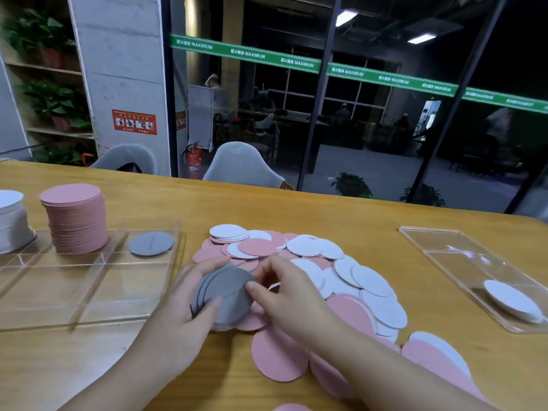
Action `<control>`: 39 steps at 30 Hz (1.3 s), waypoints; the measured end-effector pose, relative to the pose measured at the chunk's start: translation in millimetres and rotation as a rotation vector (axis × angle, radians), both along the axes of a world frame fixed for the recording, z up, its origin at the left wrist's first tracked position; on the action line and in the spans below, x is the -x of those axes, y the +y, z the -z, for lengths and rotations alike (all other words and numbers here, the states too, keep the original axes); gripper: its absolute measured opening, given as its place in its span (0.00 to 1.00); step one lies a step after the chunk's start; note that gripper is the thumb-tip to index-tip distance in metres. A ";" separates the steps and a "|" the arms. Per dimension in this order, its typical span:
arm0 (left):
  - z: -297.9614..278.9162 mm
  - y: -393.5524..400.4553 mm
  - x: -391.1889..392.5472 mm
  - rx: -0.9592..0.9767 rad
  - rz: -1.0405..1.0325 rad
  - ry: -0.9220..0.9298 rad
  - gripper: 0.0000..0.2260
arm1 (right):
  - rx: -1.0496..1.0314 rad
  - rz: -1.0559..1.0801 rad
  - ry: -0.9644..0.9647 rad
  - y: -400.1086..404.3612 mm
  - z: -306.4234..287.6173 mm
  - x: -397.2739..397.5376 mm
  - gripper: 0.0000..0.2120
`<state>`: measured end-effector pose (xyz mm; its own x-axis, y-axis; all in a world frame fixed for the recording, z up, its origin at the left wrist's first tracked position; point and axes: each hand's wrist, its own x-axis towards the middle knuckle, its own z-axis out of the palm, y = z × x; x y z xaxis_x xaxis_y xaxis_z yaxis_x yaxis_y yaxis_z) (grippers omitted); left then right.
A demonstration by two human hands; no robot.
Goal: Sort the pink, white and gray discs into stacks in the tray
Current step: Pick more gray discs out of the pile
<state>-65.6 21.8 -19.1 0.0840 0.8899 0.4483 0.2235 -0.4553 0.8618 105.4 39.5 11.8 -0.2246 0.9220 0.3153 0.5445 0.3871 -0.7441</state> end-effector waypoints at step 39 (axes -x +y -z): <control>-2.8 -57.1 16.4 0.033 -0.113 0.464 0.34 | -0.021 -0.202 -0.061 -59.1 6.5 20.0 0.14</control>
<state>-81.9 -35.3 -16.3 0.1708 0.9181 0.3577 0.6345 -0.3802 0.6730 85.4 -19.5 5.3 -0.4235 0.8497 0.3140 0.4982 0.5080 -0.7026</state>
